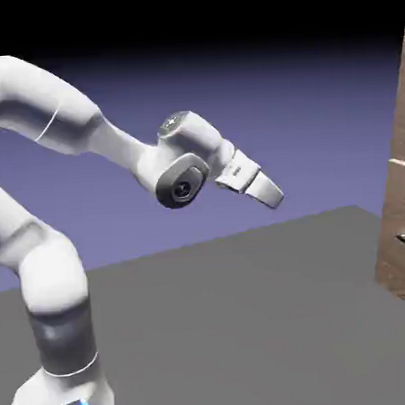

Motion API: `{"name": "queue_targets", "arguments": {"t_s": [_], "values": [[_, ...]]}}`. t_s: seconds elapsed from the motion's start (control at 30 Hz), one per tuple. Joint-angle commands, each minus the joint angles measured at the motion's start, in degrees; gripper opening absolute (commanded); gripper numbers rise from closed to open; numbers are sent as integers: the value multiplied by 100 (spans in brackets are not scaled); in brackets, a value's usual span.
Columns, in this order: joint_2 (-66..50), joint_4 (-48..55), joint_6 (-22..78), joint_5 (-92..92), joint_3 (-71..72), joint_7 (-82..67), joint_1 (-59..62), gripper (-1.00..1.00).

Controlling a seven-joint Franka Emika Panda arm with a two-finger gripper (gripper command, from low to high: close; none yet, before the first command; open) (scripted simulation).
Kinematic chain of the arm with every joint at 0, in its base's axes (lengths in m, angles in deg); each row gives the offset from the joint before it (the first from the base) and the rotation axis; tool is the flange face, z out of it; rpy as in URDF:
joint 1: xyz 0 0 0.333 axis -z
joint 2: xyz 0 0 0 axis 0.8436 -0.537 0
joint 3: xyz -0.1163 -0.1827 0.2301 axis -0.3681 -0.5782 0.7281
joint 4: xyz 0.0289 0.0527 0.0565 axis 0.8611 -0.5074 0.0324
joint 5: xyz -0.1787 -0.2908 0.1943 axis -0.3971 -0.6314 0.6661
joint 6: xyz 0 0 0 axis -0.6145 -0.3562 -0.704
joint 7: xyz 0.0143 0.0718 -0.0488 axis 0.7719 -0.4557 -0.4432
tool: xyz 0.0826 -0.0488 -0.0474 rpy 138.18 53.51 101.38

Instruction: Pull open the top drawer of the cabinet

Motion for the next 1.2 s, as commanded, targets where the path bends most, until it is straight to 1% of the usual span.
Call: {"name": "queue_targets", "arguments": {"t_s": [0.0,1.17], "values": [[6,116,-41,28,-188,68,-208,0],[212,4172,-1484,1014,-6759,2457,-7476,0]]}}
